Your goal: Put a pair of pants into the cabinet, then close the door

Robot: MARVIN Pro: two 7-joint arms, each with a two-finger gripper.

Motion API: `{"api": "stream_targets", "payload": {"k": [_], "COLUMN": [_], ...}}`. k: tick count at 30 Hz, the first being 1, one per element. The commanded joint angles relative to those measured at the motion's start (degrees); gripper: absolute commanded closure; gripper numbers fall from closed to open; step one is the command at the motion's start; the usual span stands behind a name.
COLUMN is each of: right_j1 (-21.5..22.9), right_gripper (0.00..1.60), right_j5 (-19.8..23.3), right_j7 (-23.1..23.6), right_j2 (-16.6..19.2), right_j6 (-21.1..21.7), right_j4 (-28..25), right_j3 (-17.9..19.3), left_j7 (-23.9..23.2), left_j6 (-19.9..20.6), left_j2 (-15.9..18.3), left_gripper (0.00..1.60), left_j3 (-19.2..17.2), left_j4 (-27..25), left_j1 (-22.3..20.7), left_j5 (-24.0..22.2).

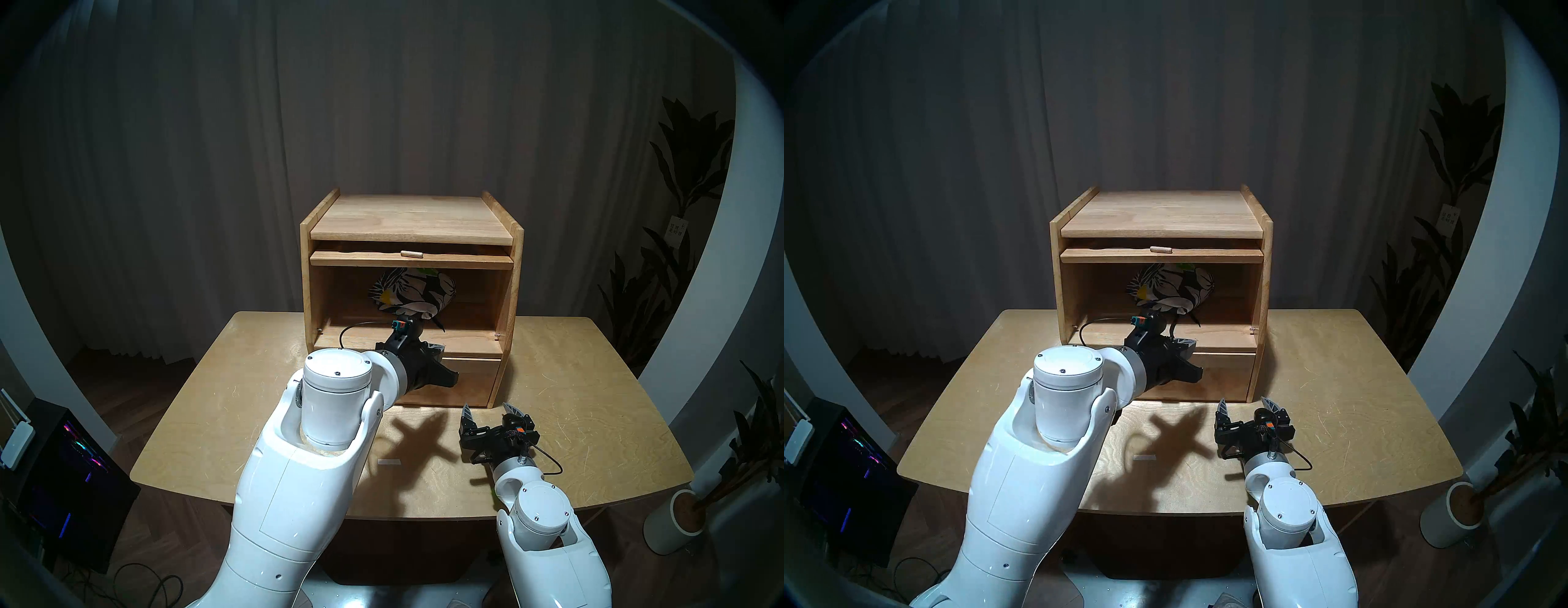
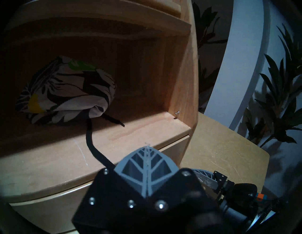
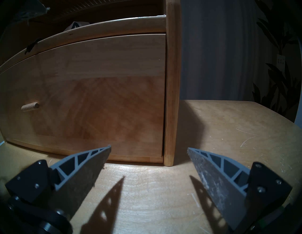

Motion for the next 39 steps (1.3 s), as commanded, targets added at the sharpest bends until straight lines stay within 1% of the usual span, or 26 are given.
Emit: {"api": "stream_targets", "payload": {"k": [1, 2, 3, 4, 5, 7, 8, 10, 11, 13, 14, 17, 18, 23, 27, 31, 32, 34, 36, 39], "right_j1": [0.1, 0.1, 0.0, 0.0, 0.0, -0.1, -0.1, -0.1, -0.1, -0.1, -0.1, -0.1, -0.1, -0.1, -0.1, -0.2, -0.2, -0.2, -0.2, -0.2], "right_gripper": [0.0, 0.0, 0.0, 0.0, 0.0, 0.0, 0.0, 0.0, 0.0, 0.0, 0.0, 0.0, 0.0, 0.0, 0.0, 0.0, 0.0, 0.0, 0.0, 0.0], "right_j5": [0.0, 0.0, 0.0, 0.0, 0.0, 0.0, 0.0, 0.0, 0.0, 0.0, 0.0, 0.0, 0.0, 0.0, 0.0, 0.0, 0.0, 0.0, 0.0, 0.0], "right_j7": [0.0, 0.0, 0.0, 0.0, 0.0, 0.0, 0.0, 0.0, 0.0, 0.0, 0.0, 0.0, 0.0, 0.0, 0.0, 0.0, 0.0, 0.0, 0.0, 0.0], "right_j2": [0.0, 0.0, 0.0, 0.0, 0.0, 0.0, 0.0, 0.0, 0.0, 0.0, 0.0, 0.0, 0.0, 0.0, 0.0, 0.0, 0.0, 0.0, 0.0, 0.0], "right_j6": [-0.4, -0.4, -0.3, -0.3, -0.3, -0.3, -0.3, -0.3, -0.3, -0.2, -0.3, -0.2, -0.3, -0.3, -0.2, -0.2, -0.1, -0.1, -0.2, -0.2], "right_j4": [-1.7, -1.7, -1.9, -1.9, -1.9, -2.0, -2.0, -2.1, -2.1, -2.1, -2.1, -2.1, -2.0, -2.0, -2.1, -2.2, -2.2, -2.2, -2.2, -2.2], "right_j3": [-0.1, -0.1, -0.1, -0.1, -0.1, -0.1, -0.1, -0.1, -0.1, -0.1, -0.1, -0.1, -0.1, -0.1, -0.1, -0.1, -0.1, -0.1, -0.1, -0.1], "left_j7": [2.0, 2.0, 3.9, 5.4, 5.4, 7.5, 8.7, 10.1, 10.5, 11.5, 11.9, 12.2, 12.7, 12.8, 12.7, 12.3, 11.9, 11.6, 11.1, 11.9], "left_j6": [1.5, 1.5, 3.9, 5.0, 5.0, 6.4, 5.9, 6.7, 6.1, 6.1, 5.5, 5.3, 4.7, 4.8, 5.0, 5.1, 5.5, 6.1, 6.5, 6.5], "left_j2": [-1.0, -1.0, -1.0, -0.9, -0.9, -1.7, -2.0, -2.8, -3.0, -4.1, -4.5, -5.5, -5.3, -6.2, -6.1, -4.5, -3.9, -3.8, -3.4, -2.9], "left_gripper": [1.6, 1.6, 1.6, 1.6, 1.6, 1.6, 1.6, 1.6, 1.6, 1.6, 1.6, 1.6, 1.6, 1.6, 1.6, 1.6, 1.6, 1.6, 1.6, 1.6], "left_j3": [2.2, 2.2, 2.9, 3.7, 3.7, 5.0, 6.0, 6.4, 6.7, 6.2, 6.1, 5.2, 5.7, 5.2, 4.6, 4.8, 5.3, 5.7, 7.1, 8.4], "left_j4": [-6.8, -6.8, -8.5, -8.7, -8.7, -6.0, -4.5, -1.4, -0.1, 3.0, 4.2, 6.3, 7.1, 8.6, 8.5, 8.4, 8.2, 8.0, 8.1, 8.4], "left_j1": [-0.1, -0.1, -0.3, -0.9, -0.9, -3.2, -4.0, -5.5, -5.9, -7.2, -7.8, -9.0, -10.0, -11.3, -10.5, -9.5, -9.1, -8.1, -6.8, -5.3], "left_j5": [1.8, 1.8, 2.7, 3.9, 3.9, 4.8, 6.6, 6.6, 7.6, 7.6, 8.4, 8.1, 8.6, 8.2, 7.7, 8.1, 8.1, 7.8, 7.9, 7.9]}}
